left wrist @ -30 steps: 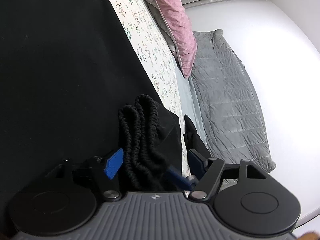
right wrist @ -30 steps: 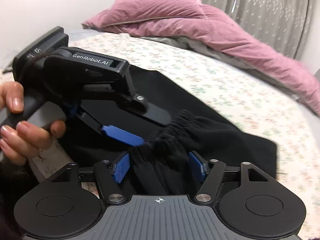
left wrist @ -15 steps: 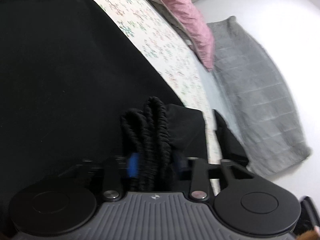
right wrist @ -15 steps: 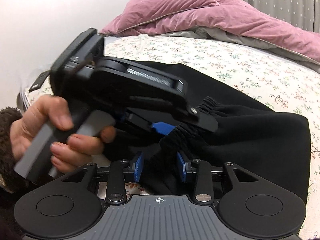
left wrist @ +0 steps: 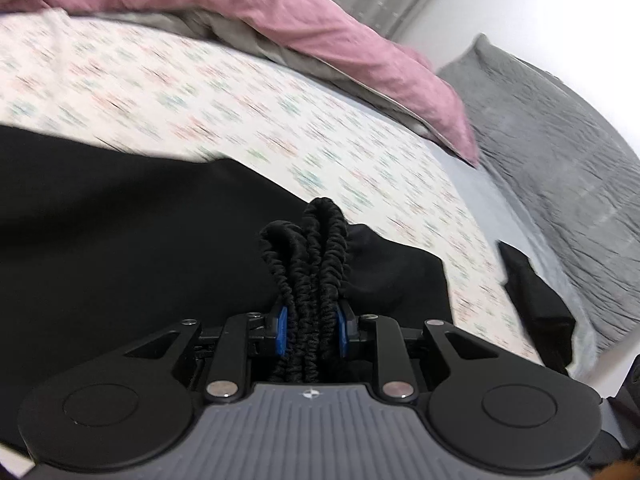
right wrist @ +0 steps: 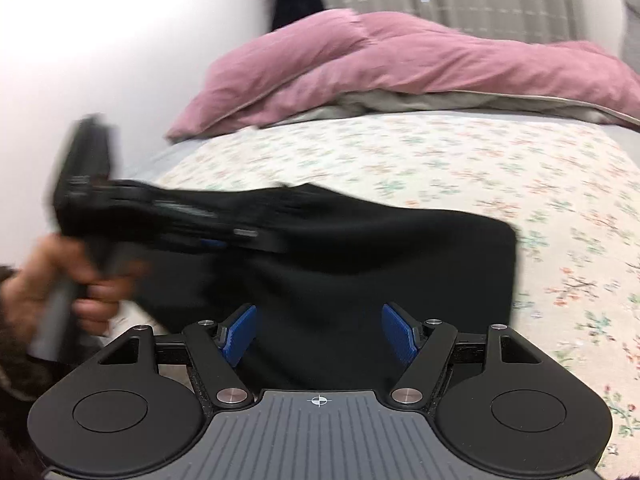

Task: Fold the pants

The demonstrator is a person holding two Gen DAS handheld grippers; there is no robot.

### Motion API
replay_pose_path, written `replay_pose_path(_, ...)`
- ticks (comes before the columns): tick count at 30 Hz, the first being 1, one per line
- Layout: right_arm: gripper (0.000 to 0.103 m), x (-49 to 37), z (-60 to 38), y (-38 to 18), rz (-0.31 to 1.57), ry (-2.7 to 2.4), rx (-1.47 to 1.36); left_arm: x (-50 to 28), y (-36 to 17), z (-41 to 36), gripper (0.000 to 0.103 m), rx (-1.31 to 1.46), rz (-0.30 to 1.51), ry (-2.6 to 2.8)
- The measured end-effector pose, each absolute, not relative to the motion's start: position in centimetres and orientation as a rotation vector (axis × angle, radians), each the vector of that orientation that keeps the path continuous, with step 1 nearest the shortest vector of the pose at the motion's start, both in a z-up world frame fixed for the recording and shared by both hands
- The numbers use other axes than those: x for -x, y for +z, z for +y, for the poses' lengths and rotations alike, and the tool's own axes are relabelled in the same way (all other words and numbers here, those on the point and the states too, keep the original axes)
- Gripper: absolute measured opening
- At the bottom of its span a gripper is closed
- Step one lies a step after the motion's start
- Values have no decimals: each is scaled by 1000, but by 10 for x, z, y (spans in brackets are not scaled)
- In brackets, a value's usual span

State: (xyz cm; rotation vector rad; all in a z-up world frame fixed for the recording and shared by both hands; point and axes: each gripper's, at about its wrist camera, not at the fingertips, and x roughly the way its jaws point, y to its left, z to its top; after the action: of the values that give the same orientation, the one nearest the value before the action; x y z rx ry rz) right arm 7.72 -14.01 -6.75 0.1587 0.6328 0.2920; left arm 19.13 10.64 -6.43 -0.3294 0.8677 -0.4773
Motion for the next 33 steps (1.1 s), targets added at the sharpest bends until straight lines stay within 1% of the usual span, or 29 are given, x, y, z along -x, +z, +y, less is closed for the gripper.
replay_pose_path(8,70,-106,-116,-86,680,262,-152,-201,-39,198,47,255,829,-253)
replay_pose_path(15,70,-121,-89,-85,689,318,-134,-208,-23,228,47,223,816,-112)
replay_pose_path(20,70,-130,-82,-84,700,326,-165,-210,-10,255,47,157,761,-21)
replay_pose_path(25,70,-136,-87,-85,709,319,-207,-216,-16,288,47,220,774,28)
replay_pose_path(29,70,-135,-91,-87,716,310,-222,-222,-29,298,48,227,767,48)
replay_pose_path(31,70,-136,-92,-88,723,309,-227,-225,-36,299,52,209,781,61)
replay_pose_path(32,70,-136,-93,-89,727,307,-228,-221,-34,302,60,193,777,85)
replay_pose_path(33,70,-136,-93,-90,730,306,-226,-218,-33,301,74,177,757,121)
